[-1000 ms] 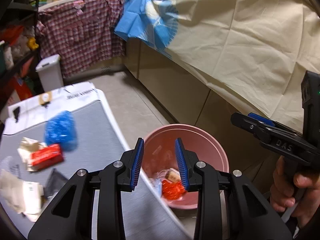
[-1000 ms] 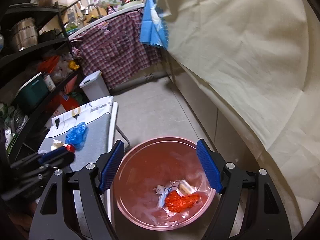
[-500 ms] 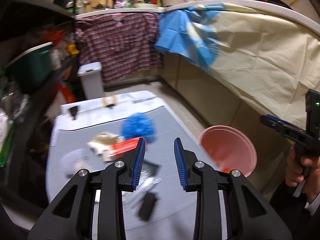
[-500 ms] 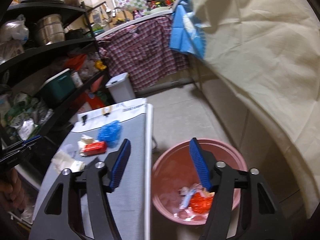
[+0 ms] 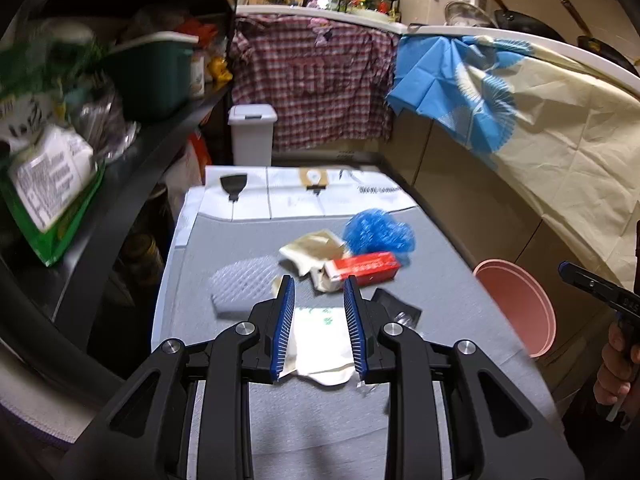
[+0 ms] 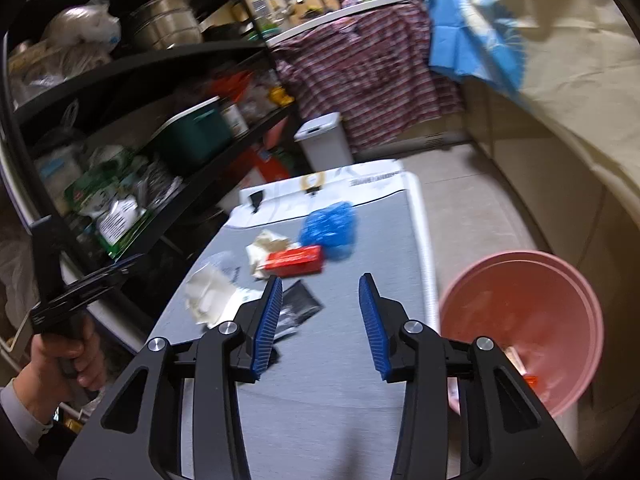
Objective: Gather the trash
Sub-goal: 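Move both open tools back to the table, right tool toward the black strap, then close the left tool on the beige paper strip while the right tool grasps the black strap, then lift and carry the paper strip and the strap over the pink bucket, then open the left tool over the bucket while the right tool releases the strap, then move both open tools back over the remaining trash on the table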
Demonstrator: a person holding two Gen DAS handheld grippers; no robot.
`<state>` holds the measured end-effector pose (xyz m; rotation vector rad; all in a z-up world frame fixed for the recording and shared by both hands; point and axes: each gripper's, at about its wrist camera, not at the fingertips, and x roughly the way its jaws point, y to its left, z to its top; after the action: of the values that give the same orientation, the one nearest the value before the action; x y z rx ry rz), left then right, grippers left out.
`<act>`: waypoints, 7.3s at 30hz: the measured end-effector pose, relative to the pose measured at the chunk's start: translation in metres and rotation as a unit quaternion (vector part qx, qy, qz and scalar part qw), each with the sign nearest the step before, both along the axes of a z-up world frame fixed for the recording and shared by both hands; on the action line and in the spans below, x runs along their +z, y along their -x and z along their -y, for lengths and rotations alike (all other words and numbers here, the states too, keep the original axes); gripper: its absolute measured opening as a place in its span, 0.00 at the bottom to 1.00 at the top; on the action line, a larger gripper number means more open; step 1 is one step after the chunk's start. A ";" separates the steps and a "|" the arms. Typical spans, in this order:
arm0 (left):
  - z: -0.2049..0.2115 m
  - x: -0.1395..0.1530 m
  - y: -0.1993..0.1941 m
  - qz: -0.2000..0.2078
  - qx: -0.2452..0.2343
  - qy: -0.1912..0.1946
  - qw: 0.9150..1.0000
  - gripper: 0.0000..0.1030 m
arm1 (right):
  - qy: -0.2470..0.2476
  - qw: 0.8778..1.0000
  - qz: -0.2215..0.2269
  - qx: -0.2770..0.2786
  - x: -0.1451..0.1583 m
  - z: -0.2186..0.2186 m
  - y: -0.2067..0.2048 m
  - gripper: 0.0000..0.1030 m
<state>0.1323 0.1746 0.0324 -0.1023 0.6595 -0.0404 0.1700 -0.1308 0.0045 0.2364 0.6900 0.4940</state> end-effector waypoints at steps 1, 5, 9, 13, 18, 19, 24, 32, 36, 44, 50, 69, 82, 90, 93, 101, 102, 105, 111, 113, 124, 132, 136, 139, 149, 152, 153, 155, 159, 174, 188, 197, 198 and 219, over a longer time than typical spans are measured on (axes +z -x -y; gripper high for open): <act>-0.003 -0.002 -0.001 -0.001 0.002 0.000 1.000 0.25 | 0.000 1.000 0.000 0.006 -0.002 -0.006 0.001 0.39; -0.013 -0.009 -0.005 -0.005 0.007 0.010 1.000 0.25 | -0.006 0.999 -0.013 0.029 -0.018 -0.033 -0.001 0.39; -0.018 -0.013 -0.007 -0.007 0.006 0.020 1.000 0.25 | 0.000 0.998 -0.031 0.047 -0.037 -0.060 -0.004 0.39; -0.020 -0.020 -0.010 -0.014 0.004 0.013 1.000 0.25 | 0.009 0.997 -0.048 0.066 -0.055 -0.081 -0.007 0.41; -0.024 -0.035 -0.017 -0.036 0.007 0.010 0.999 0.25 | 0.023 0.993 -0.078 0.091 -0.078 -0.104 -0.016 0.46; -0.025 -0.037 -0.018 -0.040 0.008 0.010 0.999 0.25 | 0.027 0.992 -0.084 0.095 -0.082 -0.107 -0.018 0.48; -0.030 -0.054 -0.028 -0.064 0.010 0.016 0.998 0.34 | 0.035 0.989 -0.111 0.096 -0.099 -0.117 -0.030 0.50; -0.026 -0.065 -0.042 -0.080 0.003 0.017 0.997 0.34 | 0.044 0.982 -0.143 0.115 -0.117 -0.128 -0.038 0.50; -0.021 -0.072 -0.048 -0.092 -0.001 0.006 0.996 0.33 | 0.052 0.980 -0.145 0.124 -0.120 -0.131 -0.037 0.50; -0.018 -0.076 -0.049 -0.104 -0.004 -0.005 0.995 0.12 | 0.057 0.980 -0.139 0.132 -0.118 -0.131 -0.036 0.32; -0.017 -0.071 -0.046 -0.097 -0.001 -0.016 0.995 0.05 | 0.060 0.980 -0.125 0.140 -0.111 -0.132 -0.031 0.18; -0.007 -0.034 -0.023 -0.054 0.007 -0.023 0.998 0.02 | 0.057 0.990 -0.067 0.110 -0.071 -0.100 -0.013 0.15; 0.017 -0.010 -0.002 -0.025 -0.003 -0.013 1.000 0.02 | 0.044 0.996 -0.033 0.076 -0.034 -0.062 0.001 0.14; 0.026 0.002 0.006 -0.009 -0.007 -0.007 1.000 0.02 | 0.035 0.998 -0.007 0.061 0.011 -0.030 0.008 0.14; 0.027 0.005 0.008 -0.006 -0.008 -0.004 1.000 0.02 | 0.023 0.998 -0.004 0.051 0.026 -0.014 0.006 0.14; 0.039 0.007 0.009 -0.003 -0.016 -0.006 1.000 0.02 | 0.029 0.999 0.022 0.012 0.054 0.040 0.001 0.14; 0.041 0.008 0.009 -0.003 -0.017 -0.006 1.000 0.02 | 0.029 0.999 0.024 0.006 0.056 0.046 0.000 0.14; 0.049 0.008 0.008 -0.002 -0.023 -0.005 1.000 0.02 | 0.036 0.999 0.032 -0.019 0.056 0.065 -0.002 0.14; 0.072 0.003 0.003 -0.010 -0.037 -0.002 0.999 0.02 | 0.041 0.996 0.027 -0.079 0.034 0.104 -0.008 0.14; 0.083 0.002 0.001 -0.010 -0.043 -0.002 0.999 0.02 | 0.042 0.995 0.022 -0.090 0.029 0.112 -0.010 0.14; 0.165 -0.005 -0.019 -0.016 -0.095 -0.007 0.995 0.02 | 0.044 0.990 0.009 -0.137 0.011 0.153 -0.023 0.14; 0.221 -0.009 -0.051 -0.024 -0.121 -0.002 0.992 0.02 | 0.042 0.987 -0.003 -0.156 0.003 0.171 -0.028 0.14; 0.248 -0.010 -0.067 -0.028 -0.134 -0.005 0.991 0.02 | 0.045 0.986 -0.012 -0.162 -0.002 0.174 -0.032 0.15; 0.266 -0.013 -0.078 -0.033 -0.143 -0.008 0.989 0.02 | 0.054 0.985 -0.018 -0.165 -0.005 0.174 -0.036 0.15; 0.308 -0.029 -0.105 -0.054 -0.165 -0.021 0.985 0.02 | 0.070 0.982 -0.033 -0.172 -0.013 0.176 -0.046 0.15; 0.315 -0.033 -0.110 -0.059 -0.168 -0.023 0.984 0.02 | 0.075 0.981 -0.036 -0.174 -0.014 0.176 -0.049 0.15; 0.318 -0.035 -0.112 -0.061 -0.170 -0.025 0.983 0.02 | 0.077 0.981 -0.037 -0.174 -0.015 0.176 -0.050 0.15; 0.322 -0.037 -0.114 -0.063 -0.173 -0.028 0.983 0.02 | 0.077 0.981 -0.039 -0.176 -0.016 0.176 -0.050 0.15; 0.329 -0.041 -0.122 -0.069 -0.177 -0.026 0.981 0.02 | 0.080 0.980 -0.042 -0.177 -0.018 0.175 -0.053 0.16; 0.311 -0.025 -0.109 -0.060 -0.190 -0.011 0.980 0.15 | 0.099 0.976 -0.047 -0.186 -0.024 0.173 -0.056 0.44; 0.207 0.018 -0.053 -0.027 -0.148 -0.045 0.988 0.15 | 0.098 0.984 0.002 -0.151 -0.003 0.141 -0.036 0.44; 0.092 0.029 -0.031 -0.016 -0.066 -0.048 0.997 0.15 | 0.087 0.990 0.023 -0.112 0.008 0.106 -0.022 0.44; 0.077 0.027 -0.030 -0.016 -0.053 -0.045 0.997 0.15 | 0.084 0.990 0.022 -0.107 0.008 0.103 -0.021 0.44; -0.051 -0.030 -0.035 -0.041 0.060 0.005 0.997 0.15 | 0.059 0.997 -0.023 0.051 -0.035 -0.041 -0.038 0.39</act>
<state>0.1674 0.2252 0.0027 -0.1533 0.7345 0.0777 0.2082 -0.0901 -0.0301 0.1018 0.7767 0.5443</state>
